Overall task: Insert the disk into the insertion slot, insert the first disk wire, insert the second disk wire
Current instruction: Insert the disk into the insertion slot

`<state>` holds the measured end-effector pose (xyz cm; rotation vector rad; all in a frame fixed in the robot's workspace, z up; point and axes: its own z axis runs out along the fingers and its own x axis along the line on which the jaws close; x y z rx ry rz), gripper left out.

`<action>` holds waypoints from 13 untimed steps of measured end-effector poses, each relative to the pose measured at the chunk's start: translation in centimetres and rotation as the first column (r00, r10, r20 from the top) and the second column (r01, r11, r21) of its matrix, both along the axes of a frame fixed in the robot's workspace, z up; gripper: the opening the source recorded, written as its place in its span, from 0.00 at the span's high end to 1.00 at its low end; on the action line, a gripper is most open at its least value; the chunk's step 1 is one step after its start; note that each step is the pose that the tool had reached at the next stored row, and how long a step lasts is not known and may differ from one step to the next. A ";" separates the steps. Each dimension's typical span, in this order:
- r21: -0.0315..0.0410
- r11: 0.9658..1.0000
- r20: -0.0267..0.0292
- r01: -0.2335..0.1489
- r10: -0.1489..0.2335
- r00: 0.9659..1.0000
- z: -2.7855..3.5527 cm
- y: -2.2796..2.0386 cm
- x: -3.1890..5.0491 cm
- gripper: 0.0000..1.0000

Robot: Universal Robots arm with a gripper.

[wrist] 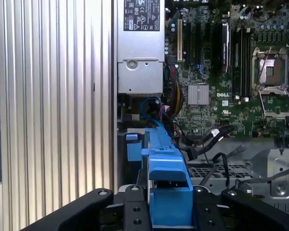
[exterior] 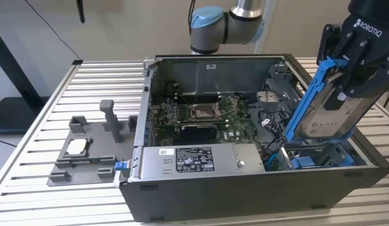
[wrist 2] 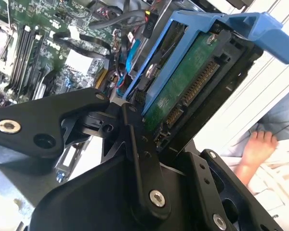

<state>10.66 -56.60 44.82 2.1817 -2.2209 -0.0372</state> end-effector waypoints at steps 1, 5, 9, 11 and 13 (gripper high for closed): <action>0.000 1.000 0.000 0.000 0.000 1.000 -0.07 0.00 0.05 0.68; 0.000 1.000 0.000 -0.003 0.003 1.000 -0.40 0.00 0.37 0.68; 0.000 1.000 0.000 -0.029 0.029 1.000 -0.75 0.00 0.54 0.68; 0.000 0.999 0.000 -0.042 0.042 0.999 -0.92 -0.02 0.58 0.68; 0.000 0.999 0.000 -0.043 0.043 0.999 -1.12 -0.09 0.61 0.68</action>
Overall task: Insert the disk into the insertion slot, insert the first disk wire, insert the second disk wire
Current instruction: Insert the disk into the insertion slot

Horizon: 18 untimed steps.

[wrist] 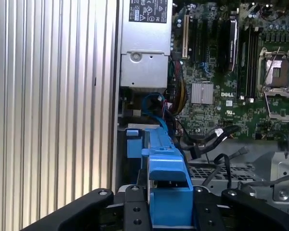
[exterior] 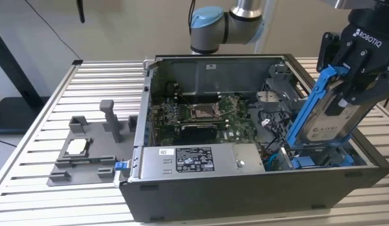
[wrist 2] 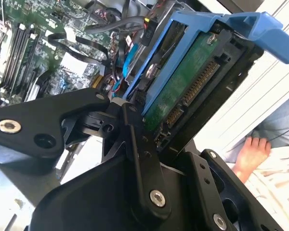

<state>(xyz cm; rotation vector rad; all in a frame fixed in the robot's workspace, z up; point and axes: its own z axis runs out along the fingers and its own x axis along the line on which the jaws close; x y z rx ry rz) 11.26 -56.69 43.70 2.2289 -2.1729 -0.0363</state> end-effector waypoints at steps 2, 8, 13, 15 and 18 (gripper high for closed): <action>0.000 1.000 0.000 0.000 0.000 1.000 -0.29 -0.06 0.02 0.68; 0.000 1.000 0.000 0.000 0.000 1.000 -1.11 -0.09 0.32 0.68; 0.001 1.000 0.002 0.000 0.000 1.000 -1.76 -0.09 0.53 0.68; 0.002 1.000 0.003 0.001 -0.001 1.000 -2.03 -0.09 0.59 0.68; 0.003 1.000 0.003 0.005 -0.005 1.000 -2.42 -0.09 0.61 0.68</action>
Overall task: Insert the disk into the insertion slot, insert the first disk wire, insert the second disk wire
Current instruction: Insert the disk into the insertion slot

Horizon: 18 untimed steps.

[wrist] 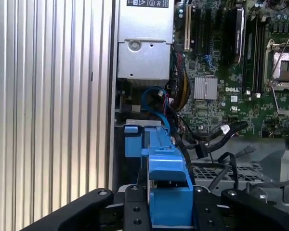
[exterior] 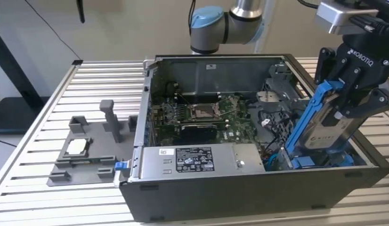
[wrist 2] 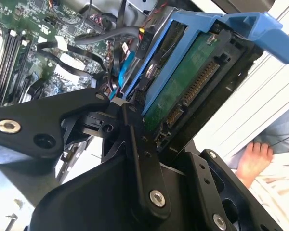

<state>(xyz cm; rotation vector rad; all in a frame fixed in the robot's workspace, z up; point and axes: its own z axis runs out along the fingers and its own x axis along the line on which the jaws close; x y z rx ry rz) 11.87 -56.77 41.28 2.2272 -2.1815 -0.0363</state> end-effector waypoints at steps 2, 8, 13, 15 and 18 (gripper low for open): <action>0.000 1.000 0.000 0.003 -0.003 1.000 -0.24 0.00 0.01 0.68; 0.001 1.000 0.000 0.009 -0.009 1.000 -1.14 0.00 0.02 0.68; 0.001 1.000 0.000 0.010 -0.010 1.000 -2.04 0.00 0.03 0.68; 0.001 1.000 0.000 0.010 -0.010 1.000 -2.41 0.00 0.03 0.68; 0.001 1.000 0.000 0.010 -0.010 1.000 -2.96 0.00 0.03 0.68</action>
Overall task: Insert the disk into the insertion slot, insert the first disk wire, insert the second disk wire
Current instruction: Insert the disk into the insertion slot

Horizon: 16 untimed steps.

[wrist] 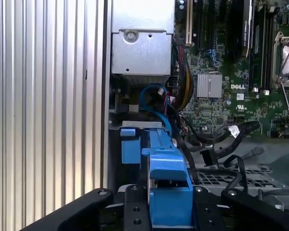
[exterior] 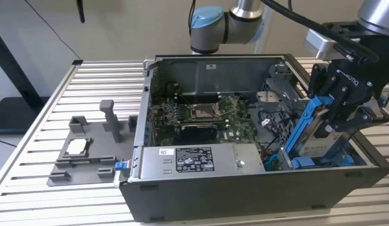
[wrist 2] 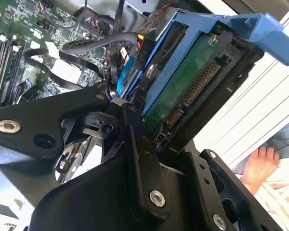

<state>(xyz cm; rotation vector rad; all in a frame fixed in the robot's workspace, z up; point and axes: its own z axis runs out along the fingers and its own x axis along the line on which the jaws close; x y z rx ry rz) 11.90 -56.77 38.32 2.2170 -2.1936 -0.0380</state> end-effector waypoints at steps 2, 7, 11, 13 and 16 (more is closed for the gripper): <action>0.000 1.000 0.000 0.000 0.000 1.000 -0.36 0.00 0.00 0.68; -0.001 1.000 0.000 0.000 0.000 1.000 -0.64 0.00 0.00 0.68; -0.001 1.000 0.000 0.000 0.000 1.000 -0.64 0.00 0.00 0.68; -0.001 1.000 0.000 0.000 0.000 1.000 -0.63 0.01 0.00 0.66; -0.001 1.000 0.000 0.000 0.000 1.000 -0.64 0.00 0.00 0.60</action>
